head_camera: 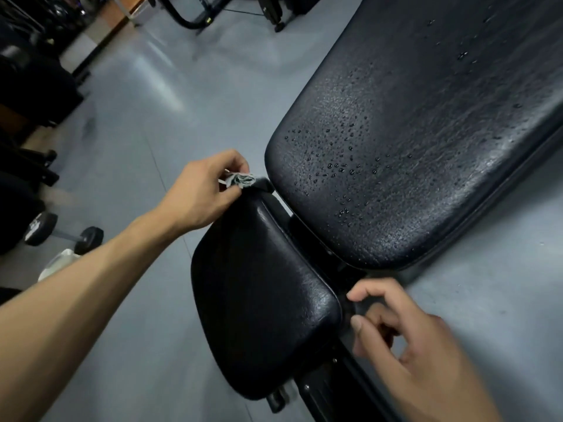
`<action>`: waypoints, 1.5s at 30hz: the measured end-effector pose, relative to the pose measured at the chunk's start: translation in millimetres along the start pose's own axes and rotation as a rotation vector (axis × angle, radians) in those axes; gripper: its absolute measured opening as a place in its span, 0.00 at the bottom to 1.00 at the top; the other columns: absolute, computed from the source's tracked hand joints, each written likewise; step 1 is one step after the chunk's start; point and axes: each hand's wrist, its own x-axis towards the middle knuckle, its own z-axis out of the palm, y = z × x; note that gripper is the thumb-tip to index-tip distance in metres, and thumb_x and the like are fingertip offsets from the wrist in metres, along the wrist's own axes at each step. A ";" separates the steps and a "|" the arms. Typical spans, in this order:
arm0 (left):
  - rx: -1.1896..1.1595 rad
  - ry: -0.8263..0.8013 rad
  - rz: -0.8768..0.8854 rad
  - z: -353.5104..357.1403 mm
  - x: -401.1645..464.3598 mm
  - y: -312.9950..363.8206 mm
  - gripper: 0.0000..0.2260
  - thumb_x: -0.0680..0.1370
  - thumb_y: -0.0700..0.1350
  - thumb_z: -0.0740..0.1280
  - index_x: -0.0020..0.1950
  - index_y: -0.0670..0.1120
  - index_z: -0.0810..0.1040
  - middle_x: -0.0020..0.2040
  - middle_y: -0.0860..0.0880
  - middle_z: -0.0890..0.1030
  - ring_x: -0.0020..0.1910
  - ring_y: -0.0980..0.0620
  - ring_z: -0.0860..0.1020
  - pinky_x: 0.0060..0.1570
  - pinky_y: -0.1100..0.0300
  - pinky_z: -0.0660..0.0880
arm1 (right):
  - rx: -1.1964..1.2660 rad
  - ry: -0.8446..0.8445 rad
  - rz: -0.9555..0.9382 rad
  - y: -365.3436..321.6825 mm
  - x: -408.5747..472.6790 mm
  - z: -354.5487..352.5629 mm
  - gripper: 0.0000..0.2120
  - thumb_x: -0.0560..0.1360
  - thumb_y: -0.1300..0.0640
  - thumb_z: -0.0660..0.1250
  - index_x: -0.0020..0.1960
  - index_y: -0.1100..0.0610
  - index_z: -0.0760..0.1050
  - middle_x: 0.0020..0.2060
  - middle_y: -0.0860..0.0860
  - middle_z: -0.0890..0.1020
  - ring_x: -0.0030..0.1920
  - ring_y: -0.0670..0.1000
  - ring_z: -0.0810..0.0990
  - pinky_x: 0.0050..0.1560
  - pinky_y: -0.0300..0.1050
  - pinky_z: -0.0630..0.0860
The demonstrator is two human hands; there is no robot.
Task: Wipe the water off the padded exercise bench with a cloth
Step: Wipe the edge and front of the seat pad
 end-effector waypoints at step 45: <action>0.029 -0.112 0.400 0.6 -5.0 6.3 0.13 0.79 0.47 0.60 0.54 0.48 0.83 0.45 0.50 0.84 0.43 0.47 0.81 0.48 0.52 0.74 | 0.172 0.293 -0.023 -14.4 -15.2 21.5 0.09 0.76 0.46 0.63 0.52 0.46 0.78 0.31 0.53 0.82 0.30 0.53 0.78 0.38 0.54 0.75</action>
